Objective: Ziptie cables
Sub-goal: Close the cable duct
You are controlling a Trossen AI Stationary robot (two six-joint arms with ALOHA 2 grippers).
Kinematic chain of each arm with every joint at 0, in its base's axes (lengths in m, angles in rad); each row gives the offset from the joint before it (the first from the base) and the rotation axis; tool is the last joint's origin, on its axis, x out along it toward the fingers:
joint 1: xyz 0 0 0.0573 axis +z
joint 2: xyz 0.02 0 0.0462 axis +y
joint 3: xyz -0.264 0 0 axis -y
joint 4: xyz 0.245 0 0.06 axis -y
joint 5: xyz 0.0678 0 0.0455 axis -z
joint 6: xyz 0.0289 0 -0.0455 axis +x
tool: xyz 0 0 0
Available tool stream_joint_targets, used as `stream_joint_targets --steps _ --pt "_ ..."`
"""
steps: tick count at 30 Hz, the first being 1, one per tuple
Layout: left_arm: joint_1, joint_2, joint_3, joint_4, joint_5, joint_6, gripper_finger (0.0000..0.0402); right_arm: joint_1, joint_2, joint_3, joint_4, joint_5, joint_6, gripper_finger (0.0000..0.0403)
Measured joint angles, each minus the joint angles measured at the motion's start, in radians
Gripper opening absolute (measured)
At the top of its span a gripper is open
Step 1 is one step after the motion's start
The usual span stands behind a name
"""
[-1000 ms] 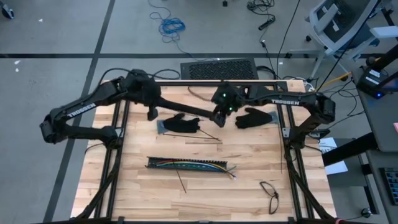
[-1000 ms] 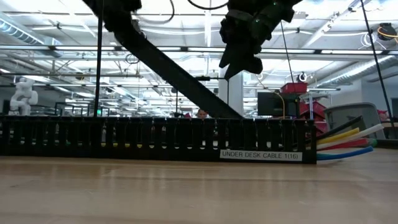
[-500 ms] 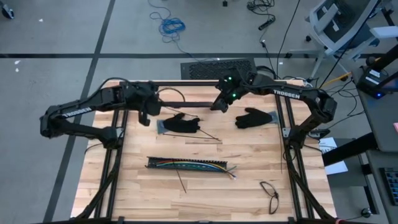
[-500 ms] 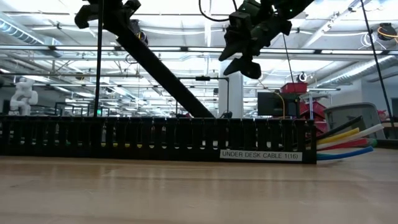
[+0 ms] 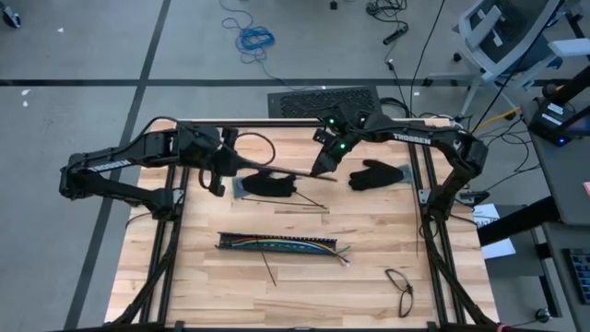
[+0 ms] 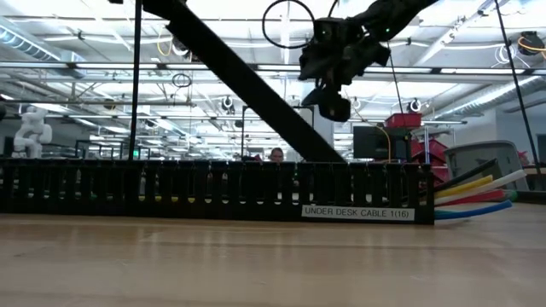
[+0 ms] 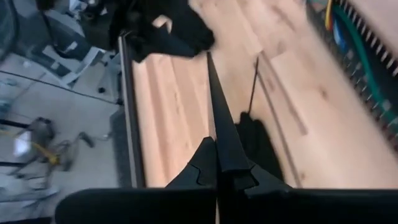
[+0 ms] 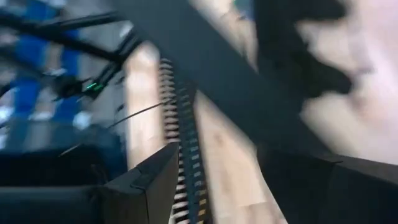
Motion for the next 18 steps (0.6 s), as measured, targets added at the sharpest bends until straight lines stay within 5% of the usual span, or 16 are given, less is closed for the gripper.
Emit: stream_joint_targets --steps 3,9,18 --pt "-0.023 -0.011 0.0 -0.045 -0.076 0.08 0.0 0.001 0.022 0.0 0.04 -0.085 -0.003 0.0212" --pt "-0.067 -0.01 0.001 -0.091 -0.18 0.18 0.0 -0.009 0.024 0.0 0.114 -0.081 -0.013 0.0212" --pt "-0.102 -0.019 0.051 -0.086 -0.176 0.114 0.0 -0.063 0.024 0.0 0.122 0.05 0.014 0.0212"
